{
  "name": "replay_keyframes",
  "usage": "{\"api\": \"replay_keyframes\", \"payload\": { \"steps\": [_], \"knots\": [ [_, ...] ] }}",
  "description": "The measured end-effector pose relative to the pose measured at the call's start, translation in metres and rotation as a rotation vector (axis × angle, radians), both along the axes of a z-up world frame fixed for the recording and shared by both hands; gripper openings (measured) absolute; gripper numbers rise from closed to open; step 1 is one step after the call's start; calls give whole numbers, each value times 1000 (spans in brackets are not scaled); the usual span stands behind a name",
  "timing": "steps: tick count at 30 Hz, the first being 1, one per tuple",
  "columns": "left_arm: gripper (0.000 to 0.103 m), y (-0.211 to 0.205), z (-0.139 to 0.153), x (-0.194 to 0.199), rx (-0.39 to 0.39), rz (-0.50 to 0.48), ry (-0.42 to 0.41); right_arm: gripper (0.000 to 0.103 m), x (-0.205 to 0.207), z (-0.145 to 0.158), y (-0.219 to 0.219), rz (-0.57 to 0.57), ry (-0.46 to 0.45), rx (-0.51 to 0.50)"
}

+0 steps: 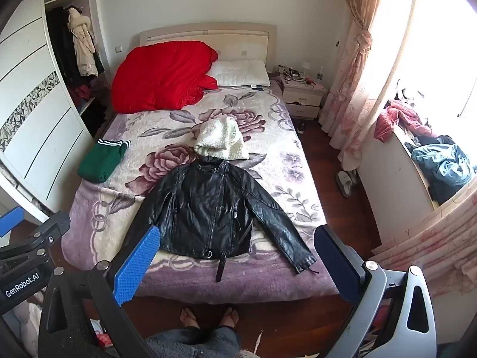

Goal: Fold large clothes

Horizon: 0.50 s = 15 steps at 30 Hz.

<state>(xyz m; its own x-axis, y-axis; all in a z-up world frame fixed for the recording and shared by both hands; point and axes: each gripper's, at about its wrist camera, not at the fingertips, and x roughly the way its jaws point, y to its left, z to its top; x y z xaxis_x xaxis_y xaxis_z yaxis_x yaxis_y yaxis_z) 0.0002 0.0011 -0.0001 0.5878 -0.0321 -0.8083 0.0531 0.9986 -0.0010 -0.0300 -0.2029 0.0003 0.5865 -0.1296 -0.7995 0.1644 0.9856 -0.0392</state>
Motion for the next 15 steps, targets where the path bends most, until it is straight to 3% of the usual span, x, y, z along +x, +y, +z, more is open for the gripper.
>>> {"api": "replay_keyframes", "payload": {
  "steps": [15],
  "knots": [
    [103,10,12,0,7,6,-26,103,-3,7,-1,0,-7,-2]
  ]
}}
